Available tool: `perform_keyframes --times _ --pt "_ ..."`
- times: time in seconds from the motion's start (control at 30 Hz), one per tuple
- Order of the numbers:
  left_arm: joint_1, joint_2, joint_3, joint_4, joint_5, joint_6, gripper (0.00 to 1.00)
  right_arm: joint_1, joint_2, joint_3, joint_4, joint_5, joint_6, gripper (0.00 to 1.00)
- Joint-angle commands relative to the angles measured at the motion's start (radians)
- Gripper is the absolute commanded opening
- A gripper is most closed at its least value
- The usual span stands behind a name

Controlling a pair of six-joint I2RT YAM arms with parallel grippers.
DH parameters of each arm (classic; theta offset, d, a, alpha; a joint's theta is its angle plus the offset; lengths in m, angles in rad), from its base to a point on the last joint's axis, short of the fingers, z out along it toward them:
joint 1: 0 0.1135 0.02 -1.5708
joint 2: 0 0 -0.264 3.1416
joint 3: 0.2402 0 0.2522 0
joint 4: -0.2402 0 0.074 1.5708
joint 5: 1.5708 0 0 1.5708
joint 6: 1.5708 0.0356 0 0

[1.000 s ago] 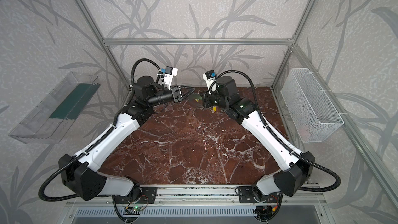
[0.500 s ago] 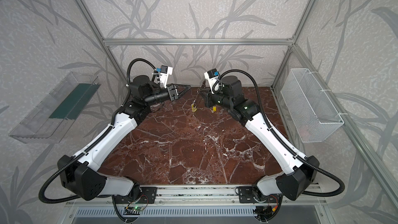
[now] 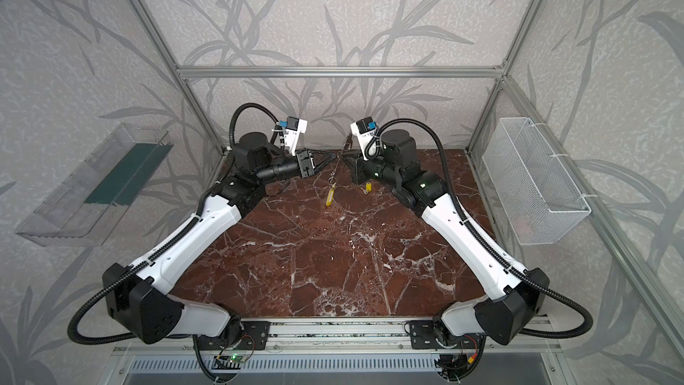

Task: Put the keys on the keyring

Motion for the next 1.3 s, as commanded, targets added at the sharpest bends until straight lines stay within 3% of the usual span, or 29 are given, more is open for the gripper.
perform_keyframes --times 0.0,1.03,1.27 --pt "-0.013 0.010 0.041 -0.031 -0.048 0.037 0.29 -0.002 -0.036 -0.006 0.045 -0.021 0.004 0.00" --pt "-0.032 0.032 0.061 -0.002 -0.033 0.037 0.21 -0.003 -0.042 -0.021 0.075 -0.088 0.023 0.00" --pt "-0.032 0.025 0.050 0.033 -0.011 0.027 0.10 -0.003 -0.038 -0.021 0.071 -0.093 0.018 0.00"
